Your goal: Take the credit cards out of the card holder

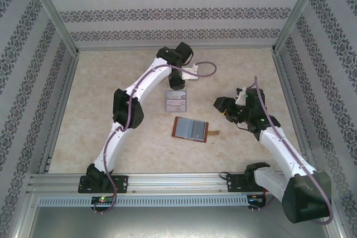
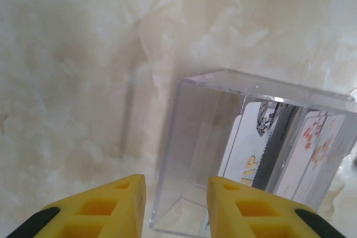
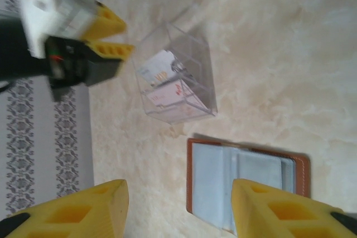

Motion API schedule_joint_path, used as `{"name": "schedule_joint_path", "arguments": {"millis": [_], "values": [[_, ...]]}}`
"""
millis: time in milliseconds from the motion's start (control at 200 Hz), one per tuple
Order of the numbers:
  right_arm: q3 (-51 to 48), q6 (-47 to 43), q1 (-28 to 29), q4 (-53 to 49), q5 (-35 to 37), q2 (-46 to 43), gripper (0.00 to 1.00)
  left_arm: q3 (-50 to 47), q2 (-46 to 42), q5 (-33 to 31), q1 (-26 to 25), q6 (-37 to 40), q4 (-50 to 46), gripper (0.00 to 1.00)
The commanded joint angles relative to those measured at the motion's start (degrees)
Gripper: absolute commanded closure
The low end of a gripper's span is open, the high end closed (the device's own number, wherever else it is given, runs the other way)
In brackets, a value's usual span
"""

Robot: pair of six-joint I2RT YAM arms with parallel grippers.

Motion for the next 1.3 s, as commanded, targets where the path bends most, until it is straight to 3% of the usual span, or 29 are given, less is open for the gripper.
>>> {"name": "schedule_joint_path", "arguments": {"millis": [0,160,295,375,625,814,1019,1164,1294], "values": [[1.9,-2.1,2.1,-3.8,1.6,2.2,0.47,-0.7,-4.5,1.6,0.7,-13.1,0.5,0.66],[3.4,-3.4,5.4,-6.3,2.2,8.2,0.48,-0.8,-5.3,1.0,0.6,-26.0,-1.7,0.67],[5.1,-4.7,8.1,-7.5,2.0,13.9,0.49,-2.2,-6.0,-0.1,0.5,-32.5,-4.2,0.69],[5.7,-5.3,9.4,-7.6,2.7,16.7,0.51,-5.1,-7.3,2.3,0.5,-35.7,-3.6,0.75],[7.4,-8.4,11.3,-9.0,5.4,24.7,0.66,-25.6,-18.2,13.0,-0.1,-47.5,13.8,0.79],[7.9,-10.8,11.4,-11.0,7.7,28.1,0.80,-32.6,-20.8,19.5,-1.9,-59.1,18.2,0.83],[8.3,-13.1,11.9,-15.2,12.6,28.1,0.84,-43.8,-24.5,25.1,-5.9,-65.7,27.0,0.85],[8.1,-12.8,11.9,-15.1,12.0,27.2,0.85,-50.7,-24.9,29.7,-7.2,-70.4,32.9,0.88],[7.9,-11.7,12.0,-14.1,10.6,26.0,0.85,-55.2,-24.6,30.1,-7.8,-72.1,35.4,0.94]]}}
